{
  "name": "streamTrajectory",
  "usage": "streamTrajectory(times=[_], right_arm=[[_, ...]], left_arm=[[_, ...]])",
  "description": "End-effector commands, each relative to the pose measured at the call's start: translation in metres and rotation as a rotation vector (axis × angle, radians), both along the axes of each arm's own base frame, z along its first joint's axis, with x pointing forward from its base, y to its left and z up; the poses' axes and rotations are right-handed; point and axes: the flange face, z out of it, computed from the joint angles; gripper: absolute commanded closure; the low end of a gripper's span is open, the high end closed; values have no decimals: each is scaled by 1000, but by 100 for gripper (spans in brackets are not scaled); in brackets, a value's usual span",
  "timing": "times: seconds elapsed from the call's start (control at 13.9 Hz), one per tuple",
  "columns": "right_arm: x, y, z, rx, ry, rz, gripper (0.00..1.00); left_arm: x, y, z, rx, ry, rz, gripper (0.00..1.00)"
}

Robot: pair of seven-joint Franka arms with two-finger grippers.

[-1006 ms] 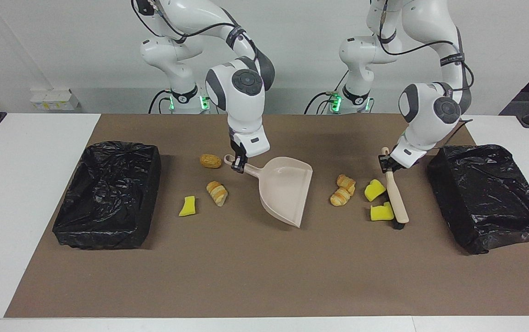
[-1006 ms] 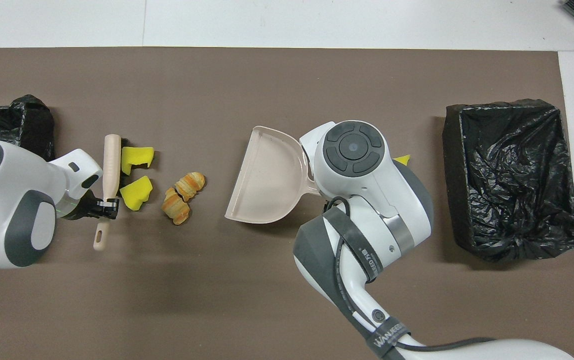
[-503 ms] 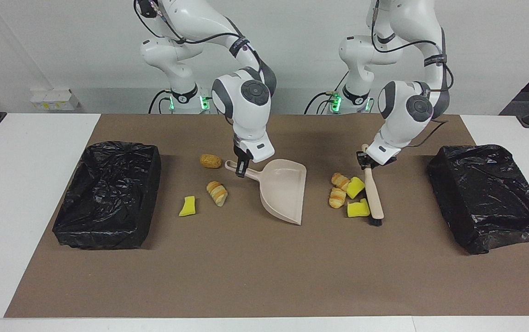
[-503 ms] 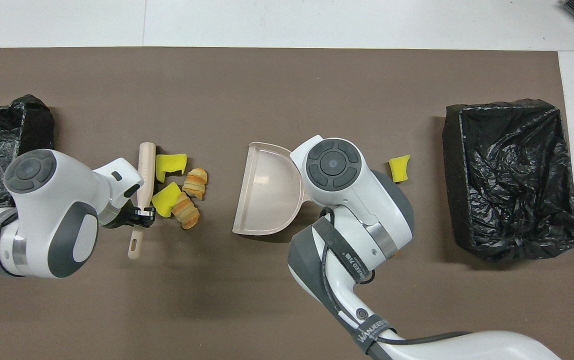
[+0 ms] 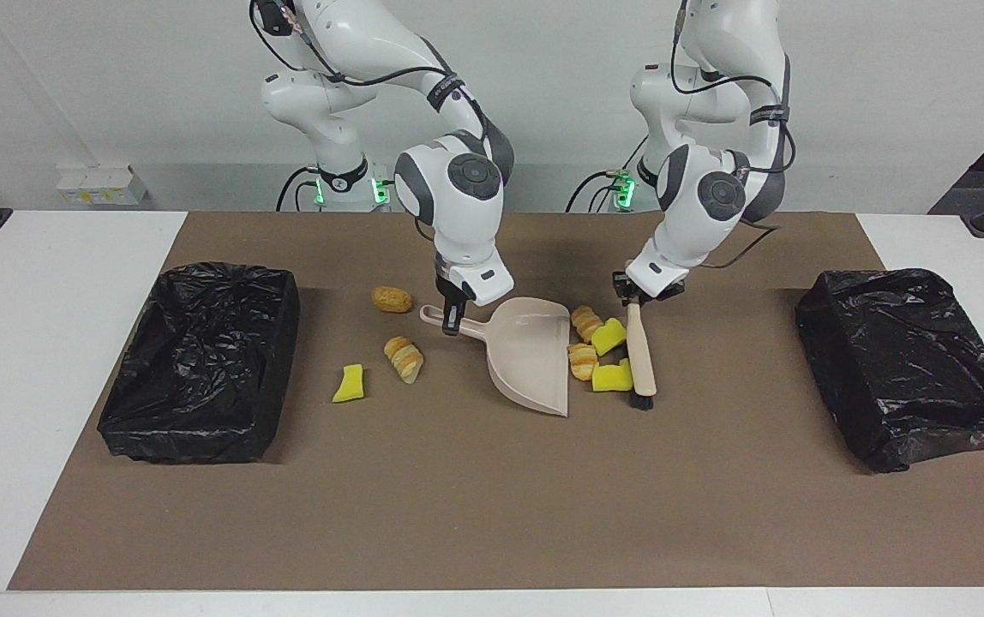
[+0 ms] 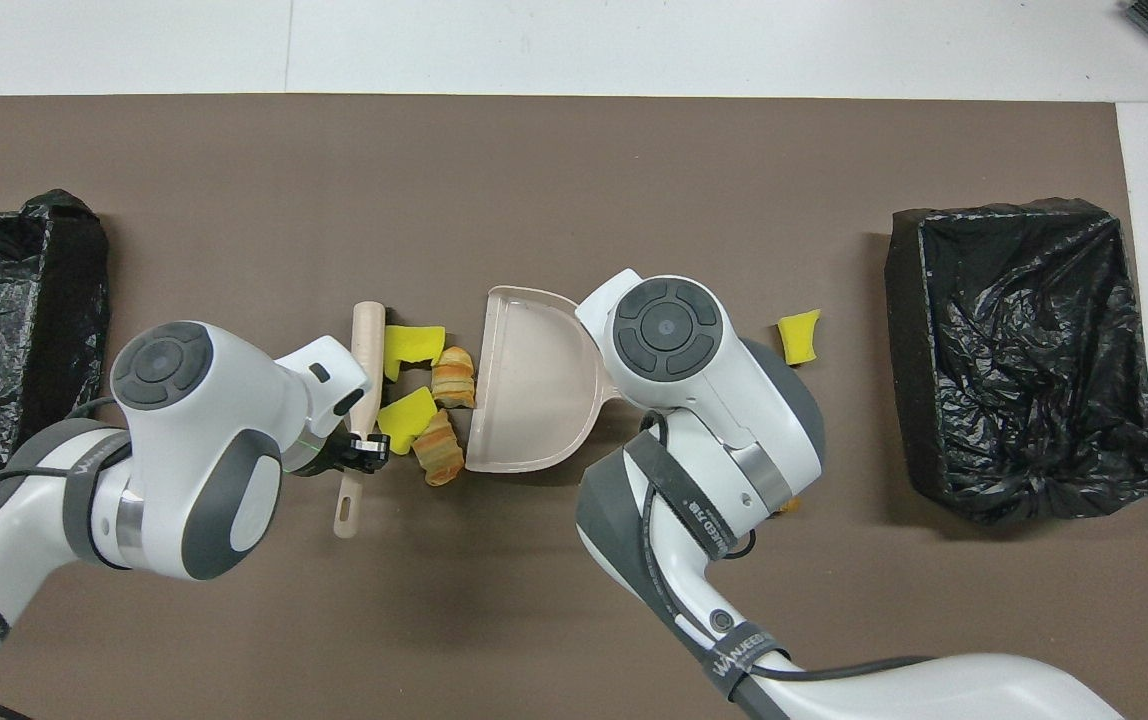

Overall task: Sweep and dump trash in bin
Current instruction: 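Sweep the sponges and snacks into the dustpan with the left gripper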

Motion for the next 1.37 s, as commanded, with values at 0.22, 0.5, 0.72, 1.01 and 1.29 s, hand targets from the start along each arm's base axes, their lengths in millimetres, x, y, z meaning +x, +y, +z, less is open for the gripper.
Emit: streamTrajectory(times=[0.22,0.5,0.72,1.01,1.29], right_arm=[[5,-2,-3,4,-17,64,100],[8,-8,-1,11,-14,79,100],[19,-25,4,17,-15,96,100],[27,-37,4,26,-21,148,100],[27,-36,1,34,-27,178,100]], left_arm=[[-43,-79,6,-88,15,32,100],[-38,-108,29,-148,6,26,100],[-27,-101,65,-175,-27,97,100],[-4,-82,92,-169,-45,289,100],[-6,-34,73,-99,36,347,100]])
